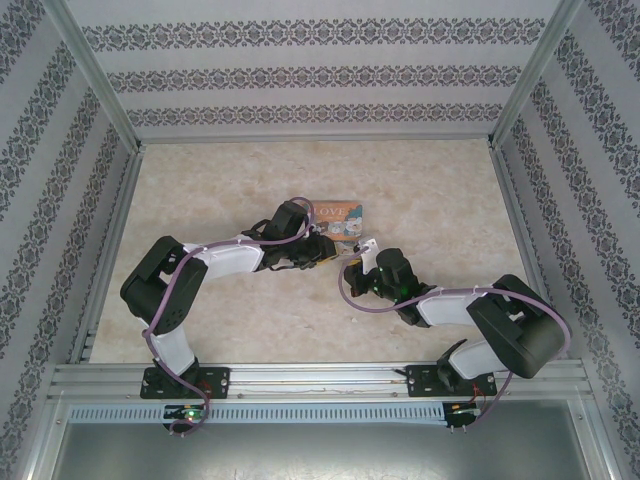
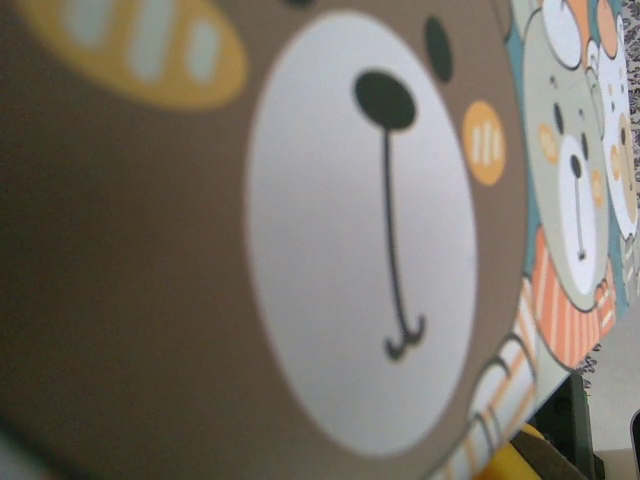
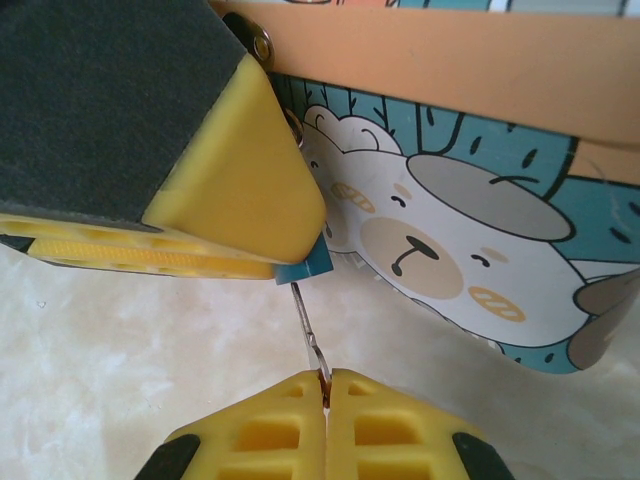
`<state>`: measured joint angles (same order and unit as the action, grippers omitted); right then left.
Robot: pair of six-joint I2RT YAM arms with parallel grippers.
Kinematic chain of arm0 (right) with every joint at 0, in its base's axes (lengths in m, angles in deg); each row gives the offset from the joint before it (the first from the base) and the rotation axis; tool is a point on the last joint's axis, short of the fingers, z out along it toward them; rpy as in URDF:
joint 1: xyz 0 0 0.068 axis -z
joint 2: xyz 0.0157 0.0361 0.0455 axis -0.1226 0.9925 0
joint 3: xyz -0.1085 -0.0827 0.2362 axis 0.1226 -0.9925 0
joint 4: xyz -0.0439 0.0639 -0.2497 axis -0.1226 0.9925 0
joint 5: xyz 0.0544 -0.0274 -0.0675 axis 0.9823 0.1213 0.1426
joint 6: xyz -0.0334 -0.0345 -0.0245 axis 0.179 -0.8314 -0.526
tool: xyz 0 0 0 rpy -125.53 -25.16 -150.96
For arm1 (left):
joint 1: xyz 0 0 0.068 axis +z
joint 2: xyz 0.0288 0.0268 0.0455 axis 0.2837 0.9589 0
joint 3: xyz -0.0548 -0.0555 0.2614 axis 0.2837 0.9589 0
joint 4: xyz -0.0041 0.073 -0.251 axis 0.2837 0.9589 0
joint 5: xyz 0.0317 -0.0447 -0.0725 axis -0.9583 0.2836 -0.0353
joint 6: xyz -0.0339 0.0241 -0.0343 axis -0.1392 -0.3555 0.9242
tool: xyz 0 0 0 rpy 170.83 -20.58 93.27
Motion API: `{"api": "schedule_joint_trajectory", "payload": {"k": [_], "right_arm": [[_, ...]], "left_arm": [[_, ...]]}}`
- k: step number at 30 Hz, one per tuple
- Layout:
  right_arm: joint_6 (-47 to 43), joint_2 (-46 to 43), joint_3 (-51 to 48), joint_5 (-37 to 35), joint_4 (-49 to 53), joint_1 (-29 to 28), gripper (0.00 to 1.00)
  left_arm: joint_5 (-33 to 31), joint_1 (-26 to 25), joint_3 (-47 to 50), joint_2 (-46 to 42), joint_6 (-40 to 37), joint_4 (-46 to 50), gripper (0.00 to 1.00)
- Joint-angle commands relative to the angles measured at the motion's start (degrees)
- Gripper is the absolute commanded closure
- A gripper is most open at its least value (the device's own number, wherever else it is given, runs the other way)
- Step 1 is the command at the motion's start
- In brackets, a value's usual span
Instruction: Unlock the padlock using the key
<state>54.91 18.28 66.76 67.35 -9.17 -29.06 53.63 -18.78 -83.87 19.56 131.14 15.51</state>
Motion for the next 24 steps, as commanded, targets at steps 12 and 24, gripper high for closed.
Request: {"api": "schedule_joint_trajectory", "payload": {"k": [12,24], "right_arm": [[1.95,-0.73,-0.68,-0.58,-5.38,0.76,1.00],[2.39,2.54,0.99,0.09,-8.81,0.62,1.00]], "left_arm": [[0.42,-1.12,-0.87,0.53,1.28,-2.66,0.76],[1.17,-1.21,-1.37,0.77,2.32,-3.71,0.76]]}}
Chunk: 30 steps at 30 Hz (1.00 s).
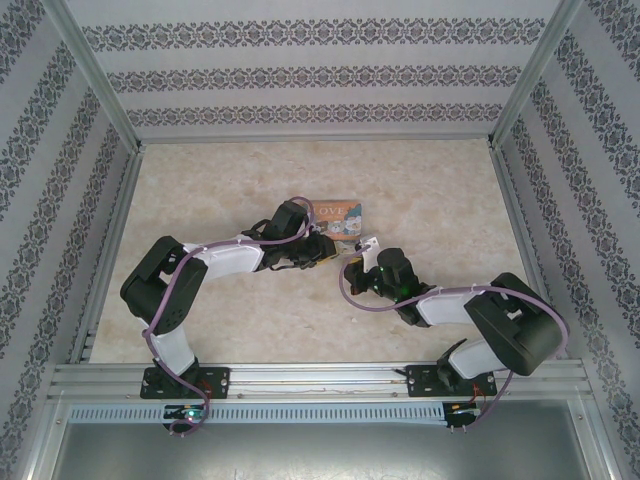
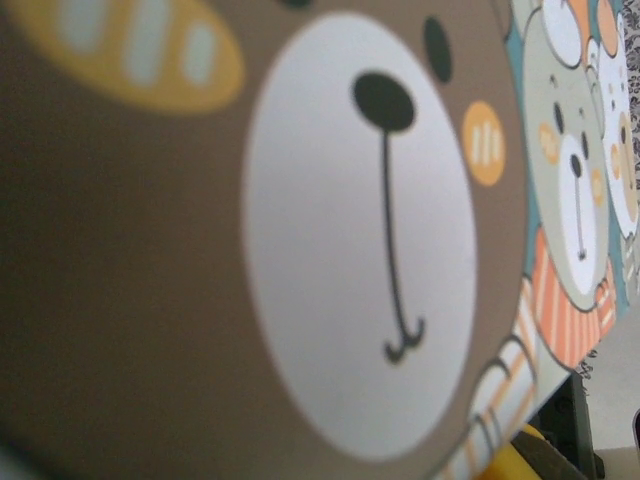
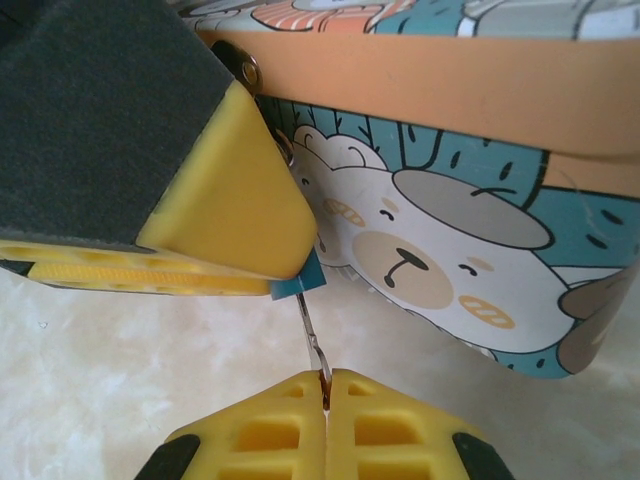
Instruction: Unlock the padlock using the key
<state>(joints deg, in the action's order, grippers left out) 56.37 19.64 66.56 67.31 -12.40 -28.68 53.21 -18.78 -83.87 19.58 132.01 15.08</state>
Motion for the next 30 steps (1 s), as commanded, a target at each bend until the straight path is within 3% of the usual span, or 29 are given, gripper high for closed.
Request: {"api": "schedule_joint_trajectory", "payload": {"k": [1,15,30], "right_arm": [[1.02,1.64,1.18,0.47,-6.04,0.26,1.00],[3.72,6.91,4.48,4.22,-13.70,0.13,1.00],[1.82,12.95,5.09,9.48,-19.62,5.34,1.00]], "left_arm": [[1.58,-1.21,-1.46,0.75,1.47,-3.27,0.76],[2.18,-1.43,-1.39,0.81,2.48,-4.77,0.76],[2.25,-1.38,-0.85,-0.32,1.35,-2.83,0.76]]}}
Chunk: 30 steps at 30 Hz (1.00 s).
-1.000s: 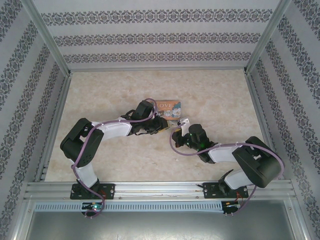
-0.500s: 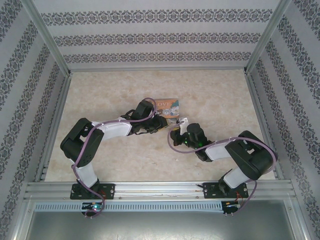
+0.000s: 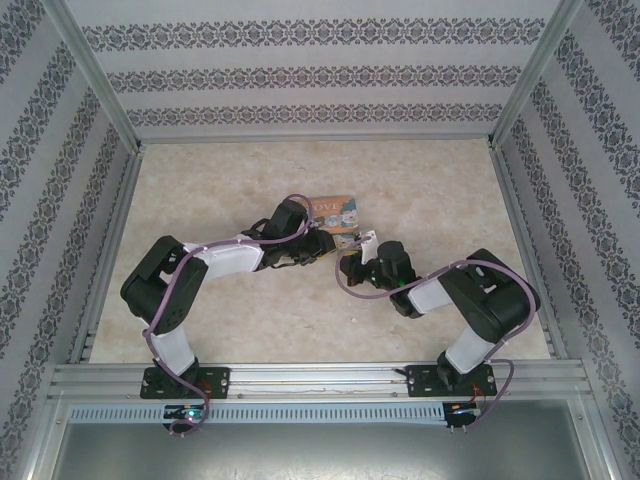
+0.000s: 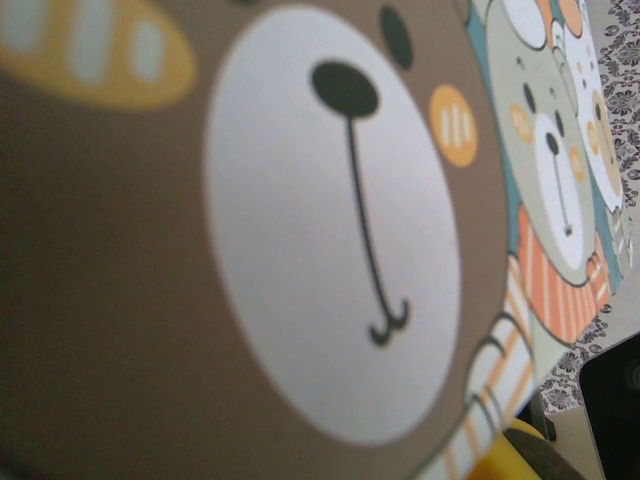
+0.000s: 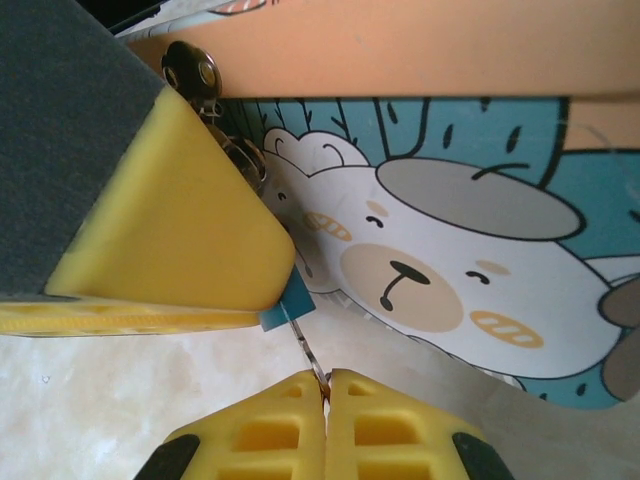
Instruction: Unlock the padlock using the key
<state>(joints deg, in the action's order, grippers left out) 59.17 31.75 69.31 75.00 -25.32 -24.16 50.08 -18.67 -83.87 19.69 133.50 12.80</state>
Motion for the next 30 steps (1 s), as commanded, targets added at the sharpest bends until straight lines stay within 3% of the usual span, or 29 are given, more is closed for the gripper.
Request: {"api": "schedule_joint_trajectory", "payload": {"k": [1,18,30], "right_arm": [[-1.03,1.06,2.28,1.88,-7.42,1.09,1.00],[-0.66,1.13,7.81,4.70,-6.87,1.32,1.00],[-1.77,2.22,4.23,5.13,-2.05,1.76,1.00]], "left_arm": [[5.24,-1.52,-1.00,-0.45,-0.56,0.03,0.76],[5.63,-1.50,-0.44,-0.07,-0.99,0.25,0.76],[5.85,-1.58,0.08,3.33,0.29,-2.87,0.76]]}}
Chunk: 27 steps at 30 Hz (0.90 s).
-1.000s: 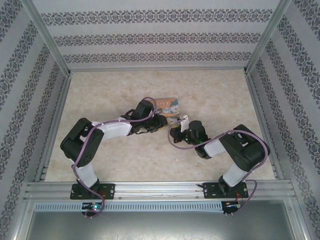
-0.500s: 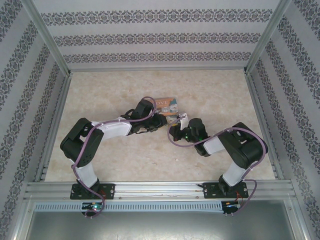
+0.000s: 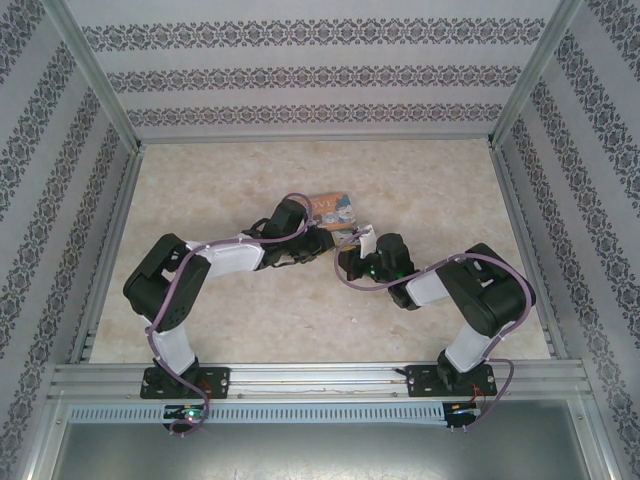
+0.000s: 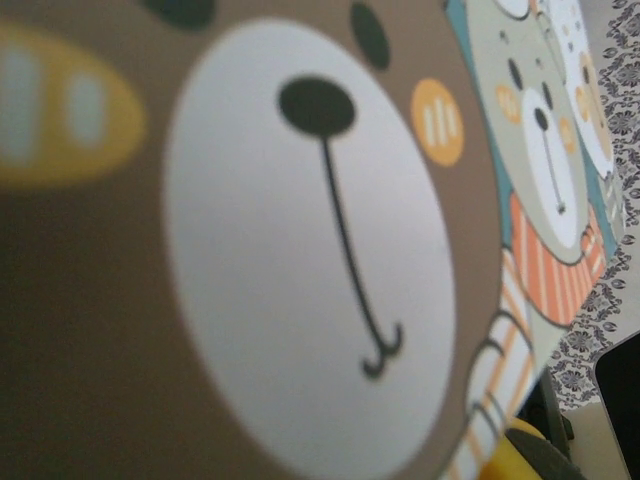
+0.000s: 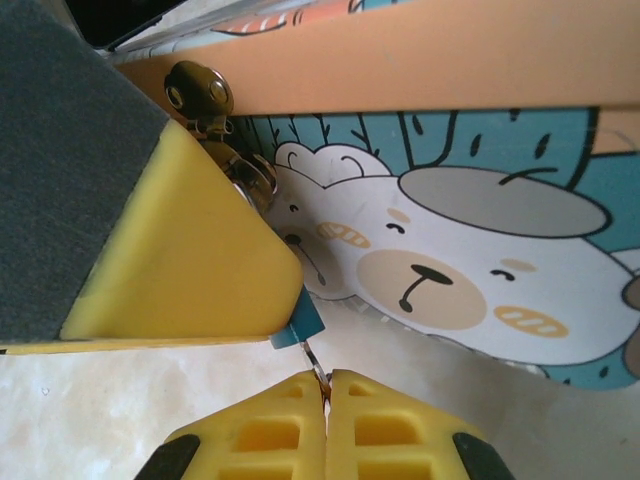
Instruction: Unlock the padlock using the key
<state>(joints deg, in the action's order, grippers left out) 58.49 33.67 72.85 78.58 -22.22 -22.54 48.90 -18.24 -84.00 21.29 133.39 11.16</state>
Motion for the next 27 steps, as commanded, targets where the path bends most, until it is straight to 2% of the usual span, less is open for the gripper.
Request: {"api": "schedule_joint_trajectory", "payload": {"k": [1,9,21,27], "right_arm": [[-1.26,0.31,0.31,1.46,-4.79,0.15,1.00],[-2.30,-0.66,-1.72,1.17,0.43,0.85,1.00],[-0.19,0.22,-4.41,0.49,1.43,0.93,1.00],[0.98,-0.72,-6.04,1.11,2.14,1.09,1.00]], "left_arm": [[7.03,-2.02,0.37,1.99,0.44,-1.53,0.76],[6.70,-2.19,1.00,4.29,1.67,-4.67,0.73],[5.39,-2.11,1.76,4.49,1.17,-4.82,0.56],[3.97,-1.93,2.52,0.81,-1.05,-1.61,0.49]]}}
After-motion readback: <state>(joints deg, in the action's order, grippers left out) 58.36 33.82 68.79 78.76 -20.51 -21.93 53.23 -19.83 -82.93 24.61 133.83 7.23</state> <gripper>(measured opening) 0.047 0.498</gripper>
